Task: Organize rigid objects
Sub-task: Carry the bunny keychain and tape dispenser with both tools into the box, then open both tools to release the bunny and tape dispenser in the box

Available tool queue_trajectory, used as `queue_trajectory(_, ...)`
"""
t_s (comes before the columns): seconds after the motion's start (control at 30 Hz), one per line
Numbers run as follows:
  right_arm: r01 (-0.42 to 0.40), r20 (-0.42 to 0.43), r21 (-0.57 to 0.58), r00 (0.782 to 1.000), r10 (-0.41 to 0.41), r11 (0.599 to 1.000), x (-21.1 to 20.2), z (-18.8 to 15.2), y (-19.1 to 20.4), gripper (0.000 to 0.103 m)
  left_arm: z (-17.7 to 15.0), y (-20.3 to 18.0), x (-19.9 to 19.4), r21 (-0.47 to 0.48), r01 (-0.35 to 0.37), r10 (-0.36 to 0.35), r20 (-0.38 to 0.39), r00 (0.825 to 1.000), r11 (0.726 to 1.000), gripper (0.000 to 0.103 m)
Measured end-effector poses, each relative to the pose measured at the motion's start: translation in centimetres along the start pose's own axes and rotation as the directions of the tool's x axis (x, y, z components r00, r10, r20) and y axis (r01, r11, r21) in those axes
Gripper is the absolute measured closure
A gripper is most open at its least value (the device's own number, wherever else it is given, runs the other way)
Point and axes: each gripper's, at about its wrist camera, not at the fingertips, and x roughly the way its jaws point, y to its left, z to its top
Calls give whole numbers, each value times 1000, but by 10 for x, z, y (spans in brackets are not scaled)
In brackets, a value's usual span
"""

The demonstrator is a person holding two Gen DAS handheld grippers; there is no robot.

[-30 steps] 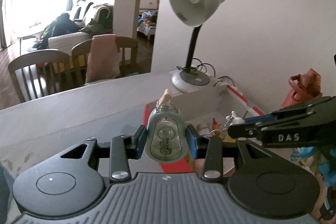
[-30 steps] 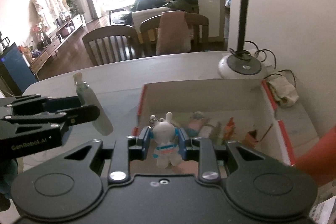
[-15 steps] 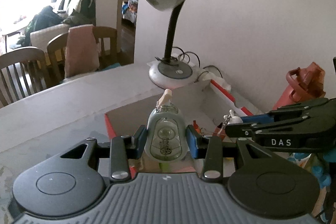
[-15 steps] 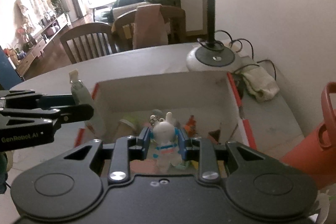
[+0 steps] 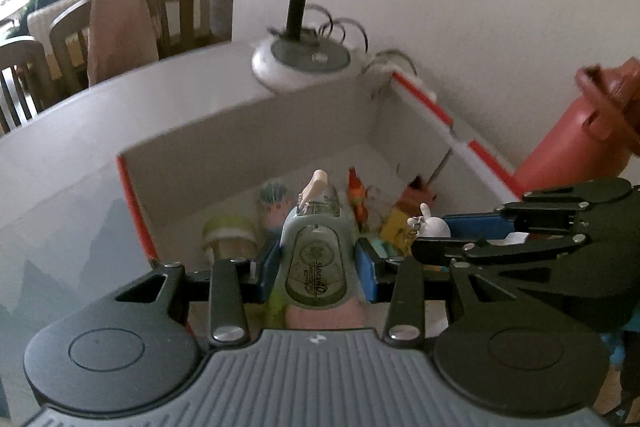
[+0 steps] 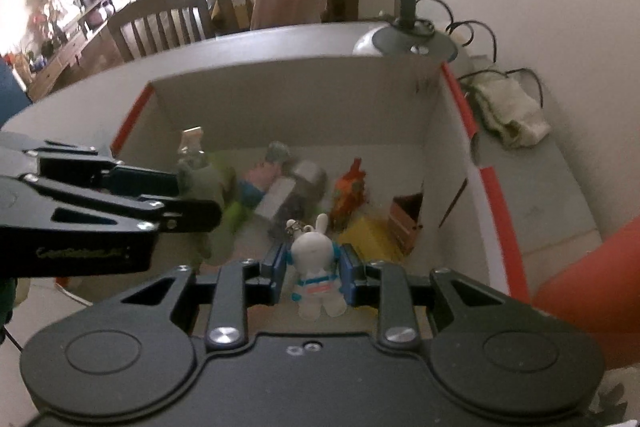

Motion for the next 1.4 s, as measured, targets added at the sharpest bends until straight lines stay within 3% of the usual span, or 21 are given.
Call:
queue_trajectory(0.23,-13,-46,-15,999,12,1000,15,-5,-1,76,-6,1,25,2,-11,11,-68,998,1000,63)
queue_trajectory(0.33,-8,-60,-25,998,7,1000,19,-6,0,75,-7,3,32,-10,-11,10,-95,995,1000,69)
queue_trajectory(0.57,-13,-74,-21,997,11,1000,24,-6,-2,72,-7,5,38,-19,-21,19,-110,994,1000,69)
queue_trajectory(1.03,-2,-8,31,1000,3,1000,-8,-3,3,57,-13,5,10,-31,-11,9,-47,999,999,68)
queue_trajectory(1.3,2,52,51,999,-5,999,-36,-5,22,52,-19,5,-24,-4,-10,10,15,1000,1000,60)
queue_trajectory(1.4,4,73,58,997,-8,998,-46,-7,32,48,-22,9,-37,-5,-11,11,36,999,1000,52)
